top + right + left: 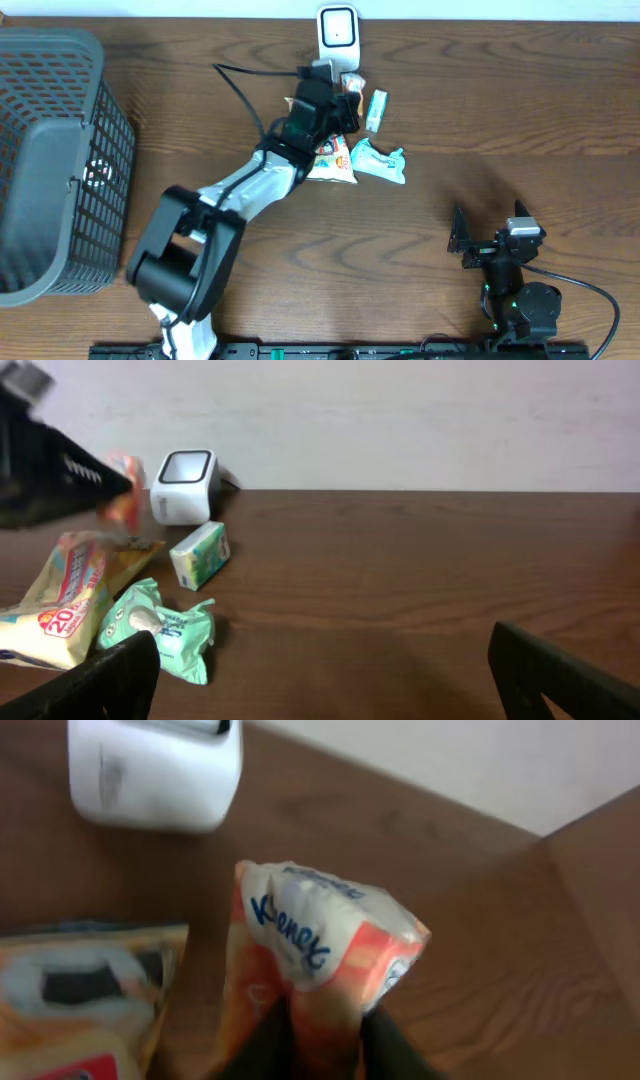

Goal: Scan the item barcode
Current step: 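Carry the Kleenex pack to the scanner and release it, then lower the left gripper into the basket and grasp the Zam-Buk ointment tin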

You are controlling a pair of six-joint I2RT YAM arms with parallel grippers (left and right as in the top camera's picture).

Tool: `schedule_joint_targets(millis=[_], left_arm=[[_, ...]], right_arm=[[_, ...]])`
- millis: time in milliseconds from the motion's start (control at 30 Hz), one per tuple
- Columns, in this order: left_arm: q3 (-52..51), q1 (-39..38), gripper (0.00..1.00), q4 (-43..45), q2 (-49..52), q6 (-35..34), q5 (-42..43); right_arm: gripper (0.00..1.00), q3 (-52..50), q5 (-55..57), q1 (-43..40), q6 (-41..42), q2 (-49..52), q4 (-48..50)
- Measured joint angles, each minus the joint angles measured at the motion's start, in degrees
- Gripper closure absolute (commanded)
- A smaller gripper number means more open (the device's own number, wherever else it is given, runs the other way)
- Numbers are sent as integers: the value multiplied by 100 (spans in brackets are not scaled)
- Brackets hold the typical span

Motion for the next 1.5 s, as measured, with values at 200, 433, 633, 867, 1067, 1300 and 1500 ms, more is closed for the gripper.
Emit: schedule_joint_targets(millis=[200,433,633,867,1067,1300,1500], left_arm=[[0,-142,54,7,155,0,-17],[-2,-173,54,243,87,2,151],[-48,136,54,103,-1027,170,240],[-22,1266,54,-1064,-3434,660,275],[-24,3008,52,-2306,-4854,990,142],[-20,5792,40,-3082,-5910,1106,-212],[11,7307,2,-4275,-5410,1405,81]], right_arm=[[1,0,0,0,0,0,2],[1,0,0,0,0,0,2],[1,0,0,0,0,0,0],[1,0,0,0,0,0,0],[1,0,0,0,0,0,0],[1,0,0,0,0,0,0],[1,0,2,0,0,0,0]])
